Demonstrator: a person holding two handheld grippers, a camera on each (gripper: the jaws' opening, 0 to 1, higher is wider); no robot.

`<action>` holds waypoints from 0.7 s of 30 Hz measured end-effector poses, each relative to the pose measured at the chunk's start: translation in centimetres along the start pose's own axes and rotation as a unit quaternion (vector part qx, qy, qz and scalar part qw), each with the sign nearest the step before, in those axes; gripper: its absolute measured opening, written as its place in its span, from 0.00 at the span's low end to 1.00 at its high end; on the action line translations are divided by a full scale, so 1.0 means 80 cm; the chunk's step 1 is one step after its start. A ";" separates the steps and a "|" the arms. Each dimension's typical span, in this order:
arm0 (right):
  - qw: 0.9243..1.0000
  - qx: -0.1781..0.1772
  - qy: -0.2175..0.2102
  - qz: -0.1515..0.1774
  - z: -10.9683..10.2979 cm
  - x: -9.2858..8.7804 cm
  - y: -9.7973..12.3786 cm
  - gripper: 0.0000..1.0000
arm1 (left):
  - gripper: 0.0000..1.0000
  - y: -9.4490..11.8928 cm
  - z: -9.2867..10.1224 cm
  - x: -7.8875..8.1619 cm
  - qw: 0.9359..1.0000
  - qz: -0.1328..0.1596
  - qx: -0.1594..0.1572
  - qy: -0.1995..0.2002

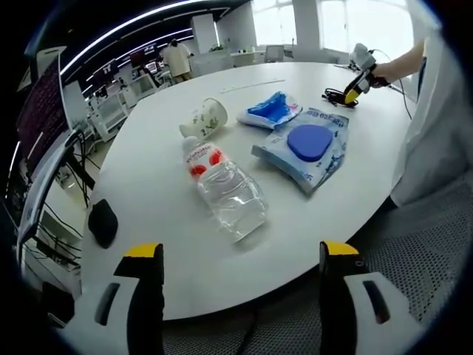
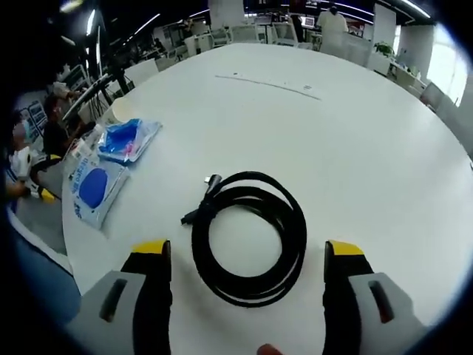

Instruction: Arrange the tabletop items into an orderly group along one side of the table until the central work area is clear of visible clutter.

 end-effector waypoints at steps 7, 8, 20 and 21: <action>0.998 0.016 -0.039 0.047 -0.013 0.007 0.014 0.97 | 0.89 -0.001 0.000 -0.001 1.000 -0.004 0.000 0.003; 0.998 0.019 -0.043 0.049 -0.017 0.005 0.017 0.97 | 0.89 -0.001 0.000 -0.001 1.000 -0.005 0.000 0.003; 0.995 0.031 -0.066 0.062 -0.045 -0.008 0.031 0.96 | 0.89 -0.002 0.001 -0.004 1.000 -0.012 -0.002 0.004; 0.995 0.031 -0.068 0.060 -0.044 -0.010 0.030 0.95 | 0.89 -0.002 0.000 -0.004 1.000 -0.011 -0.003 0.005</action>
Point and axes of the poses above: the point that each gripper's makers call its tool centre point, and the gripper's own axes: y roughly backward along the fingers, z roughly to its right, x roughly out of its top, the point moved 6 cm from there along y, roughly backward along the fingers, and after that the axes turned 5 degrees about -x, right-handed, at the moved point
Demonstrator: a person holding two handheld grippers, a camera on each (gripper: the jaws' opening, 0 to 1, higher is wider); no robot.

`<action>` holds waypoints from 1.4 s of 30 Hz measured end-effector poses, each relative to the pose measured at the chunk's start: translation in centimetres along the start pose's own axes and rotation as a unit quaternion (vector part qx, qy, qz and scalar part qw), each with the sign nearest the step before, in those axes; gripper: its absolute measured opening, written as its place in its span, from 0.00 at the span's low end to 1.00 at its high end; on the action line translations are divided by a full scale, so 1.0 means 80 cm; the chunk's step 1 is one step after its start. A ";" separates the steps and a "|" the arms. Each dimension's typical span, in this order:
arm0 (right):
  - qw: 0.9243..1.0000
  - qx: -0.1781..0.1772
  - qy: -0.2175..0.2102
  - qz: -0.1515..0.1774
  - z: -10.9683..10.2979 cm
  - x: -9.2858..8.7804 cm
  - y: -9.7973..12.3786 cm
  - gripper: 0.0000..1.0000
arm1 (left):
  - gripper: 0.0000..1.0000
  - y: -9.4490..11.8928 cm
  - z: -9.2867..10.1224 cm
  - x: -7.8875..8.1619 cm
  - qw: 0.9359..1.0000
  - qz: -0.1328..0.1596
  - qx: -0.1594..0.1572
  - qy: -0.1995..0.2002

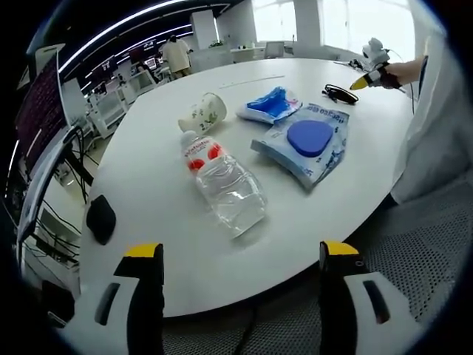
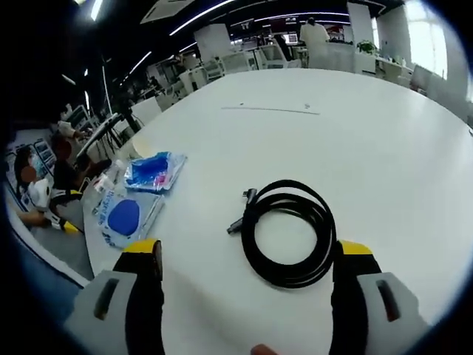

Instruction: Arrange the tabletop items into an orderly group along one side of the table until the central work area is clear of visible clutter.

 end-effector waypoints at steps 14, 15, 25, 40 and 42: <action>1.000 0.016 -0.015 0.000 -0.016 -0.003 -0.004 0.93 | 0.89 0.010 -0.016 0.018 0.997 0.040 0.034 0.051; 1.000 0.017 -0.016 -0.001 -0.017 -0.003 -0.003 0.93 | 0.89 0.010 -0.018 0.021 0.996 0.047 0.044 0.062; 0.999 0.030 -0.022 0.011 -0.029 0.010 0.000 0.91 | 0.88 -0.032 0.027 0.118 0.975 0.146 0.068 0.151; 0.997 0.066 -0.033 0.027 -0.065 0.059 -0.027 0.83 | 0.67 -0.100 0.034 0.192 0.964 0.154 0.037 0.216; 0.996 0.071 -0.034 0.028 -0.072 0.066 -0.031 0.82 | 0.65 -0.104 0.032 0.198 0.961 0.161 0.039 0.224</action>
Point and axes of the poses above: the point that each gripper's makers call its tool centre point, and the gripper's own axes: y roughly backward along the fingers, z roughly to its right, x roughly out of its top, the point moved 6 cm from there along y, roughly backward along the fingers, and after that the axes turned 5 degrees about -x, right-handed, at the moved point
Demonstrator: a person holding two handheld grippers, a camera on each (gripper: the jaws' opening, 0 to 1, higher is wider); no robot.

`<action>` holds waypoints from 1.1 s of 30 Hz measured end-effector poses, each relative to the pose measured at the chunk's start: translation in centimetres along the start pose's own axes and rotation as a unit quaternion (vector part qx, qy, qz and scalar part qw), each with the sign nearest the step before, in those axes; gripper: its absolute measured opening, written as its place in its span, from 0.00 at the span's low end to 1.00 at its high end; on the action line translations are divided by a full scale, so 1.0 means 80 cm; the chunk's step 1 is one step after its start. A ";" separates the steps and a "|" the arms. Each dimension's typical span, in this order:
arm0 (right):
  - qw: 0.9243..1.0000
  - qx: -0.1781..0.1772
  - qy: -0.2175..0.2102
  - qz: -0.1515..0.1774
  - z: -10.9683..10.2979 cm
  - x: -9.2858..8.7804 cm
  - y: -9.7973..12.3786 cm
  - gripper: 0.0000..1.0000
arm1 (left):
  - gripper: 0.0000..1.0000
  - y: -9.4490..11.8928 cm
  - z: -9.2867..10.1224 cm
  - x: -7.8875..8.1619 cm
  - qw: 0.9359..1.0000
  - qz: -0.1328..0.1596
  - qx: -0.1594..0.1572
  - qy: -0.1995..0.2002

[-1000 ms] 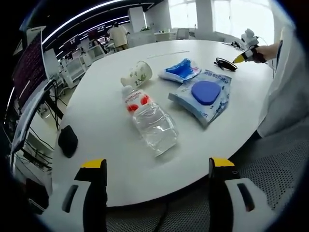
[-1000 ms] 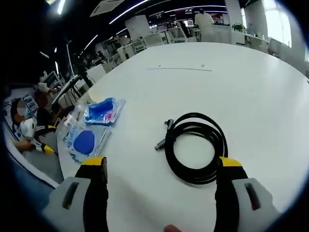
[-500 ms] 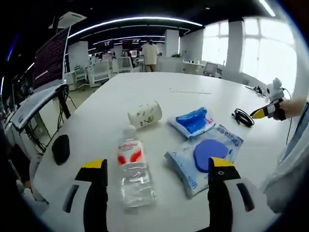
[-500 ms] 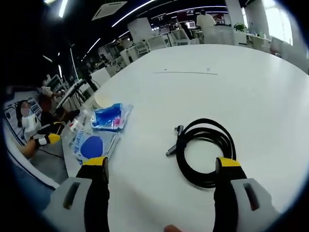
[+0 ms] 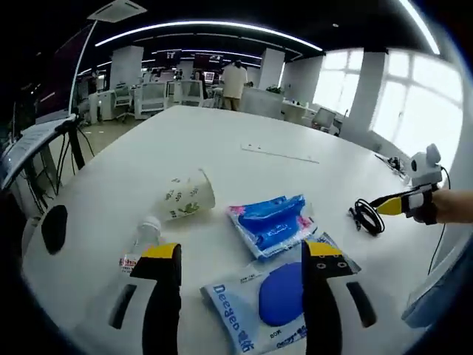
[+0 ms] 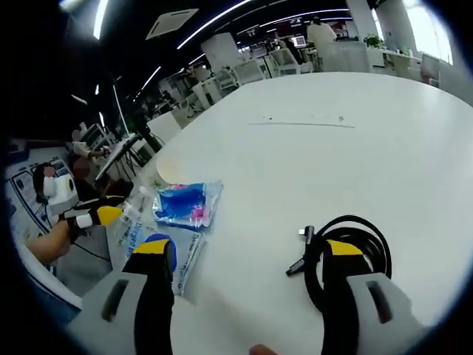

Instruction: Arrange the tabletop items into an orderly group along one side of the table until the central work area is clear of visible clutter.

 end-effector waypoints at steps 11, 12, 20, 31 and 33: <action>0.998 0.053 0.015 -0.018 -0.046 0.022 -0.041 0.70 | 0.61 -0.030 0.005 0.001 1.000 -0.029 0.002 -0.007; 0.998 0.057 0.016 -0.020 -0.050 0.023 -0.044 0.69 | 0.59 -0.033 0.005 0.001 0.999 -0.033 0.001 -0.005; 0.997 0.065 0.034 -0.031 -0.064 0.032 -0.073 0.55 | 0.56 -0.056 0.011 -0.006 0.998 -0.030 -0.018 0.060; 0.994 0.068 0.045 -0.074 -0.072 0.019 -0.117 0.45 | 0.42 -0.080 0.012 -0.019 0.996 -0.066 -0.010 0.054; 0.994 0.054 0.051 -0.085 -0.069 0.018 -0.131 0.37 | 0.40 -0.084 0.012 -0.023 0.996 -0.070 -0.009 0.056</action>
Point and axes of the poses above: the point that each gripper's makers call its tool centre point, and the gripper's own axes: y roughly backward along the fingers, z roughly to its right, x roughly out of its top, the point moved 6 cm from there along y, roughly backward along the fingers, and after that the axes turned 5 degrees about -x, right-handed, at the moved point
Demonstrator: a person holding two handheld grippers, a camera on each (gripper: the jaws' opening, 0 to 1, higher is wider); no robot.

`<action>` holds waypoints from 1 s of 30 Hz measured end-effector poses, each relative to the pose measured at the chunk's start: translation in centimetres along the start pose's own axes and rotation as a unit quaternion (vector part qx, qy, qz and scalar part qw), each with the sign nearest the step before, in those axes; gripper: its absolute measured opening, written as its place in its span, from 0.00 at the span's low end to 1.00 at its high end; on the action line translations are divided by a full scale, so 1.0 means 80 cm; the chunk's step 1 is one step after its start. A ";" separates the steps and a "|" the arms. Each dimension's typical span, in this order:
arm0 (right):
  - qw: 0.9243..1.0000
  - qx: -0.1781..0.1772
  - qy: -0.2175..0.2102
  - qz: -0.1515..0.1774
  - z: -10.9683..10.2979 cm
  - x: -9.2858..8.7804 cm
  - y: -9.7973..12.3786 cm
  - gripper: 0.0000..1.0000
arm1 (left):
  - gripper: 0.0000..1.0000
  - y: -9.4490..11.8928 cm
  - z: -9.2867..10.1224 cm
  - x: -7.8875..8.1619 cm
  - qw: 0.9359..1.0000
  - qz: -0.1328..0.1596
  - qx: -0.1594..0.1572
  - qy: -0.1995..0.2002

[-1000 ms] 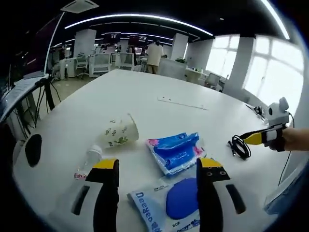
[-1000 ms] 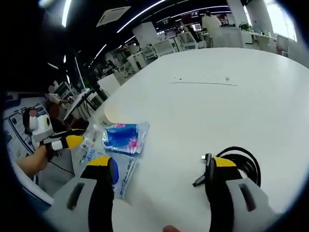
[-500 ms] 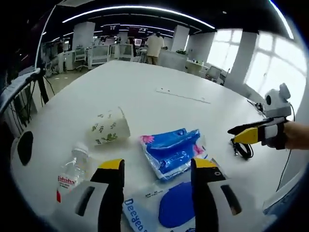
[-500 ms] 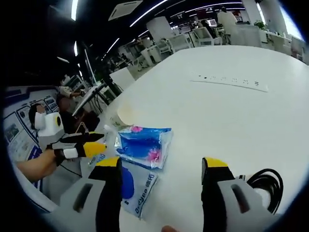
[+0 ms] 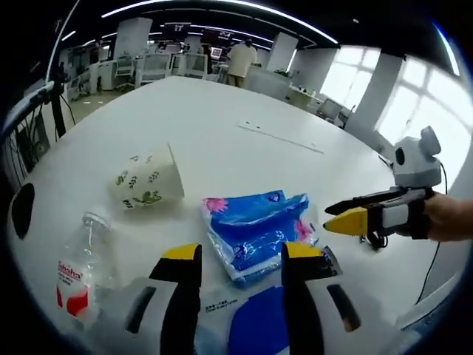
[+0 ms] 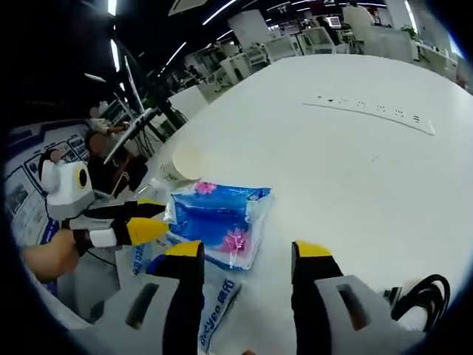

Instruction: Arrange the tabletop items into an orderly group along one side of the table until the central work area is clear of visible clutter.

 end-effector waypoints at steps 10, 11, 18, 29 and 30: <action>0.999 0.026 -0.010 -0.020 -0.009 -0.008 -0.012 0.12 | 0.20 -0.008 0.001 -0.010 1.000 -0.028 0.000 0.005; 0.999 0.024 -0.008 -0.020 -0.010 -0.008 -0.014 0.11 | 0.17 -0.009 0.000 -0.011 0.999 -0.034 0.008 -0.004; 0.999 0.023 0.002 -0.031 -0.007 -0.012 -0.007 0.00 | 0.00 0.000 0.000 -0.004 0.998 -0.040 0.029 -0.030; 0.999 0.026 -0.010 0.022 0.009 0.002 0.041 0.00 | 0.00 0.005 0.034 0.014 0.998 -0.029 0.006 -0.064; 0.999 0.024 -0.020 0.028 0.013 0.002 0.047 0.00 | 0.00 0.004 0.039 0.016 0.997 -0.030 0.001 -0.069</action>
Point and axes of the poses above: the point that each gripper's makers call its tool centre point, and the gripper's own axes: y roughly backward along the fingers, z roughly to its right, x roughly out of its top, the point moved 6 cm from there along y, roughly backward along the fingers, and after that the axes turned 5 degrees about -x, right-handed, at the moved point
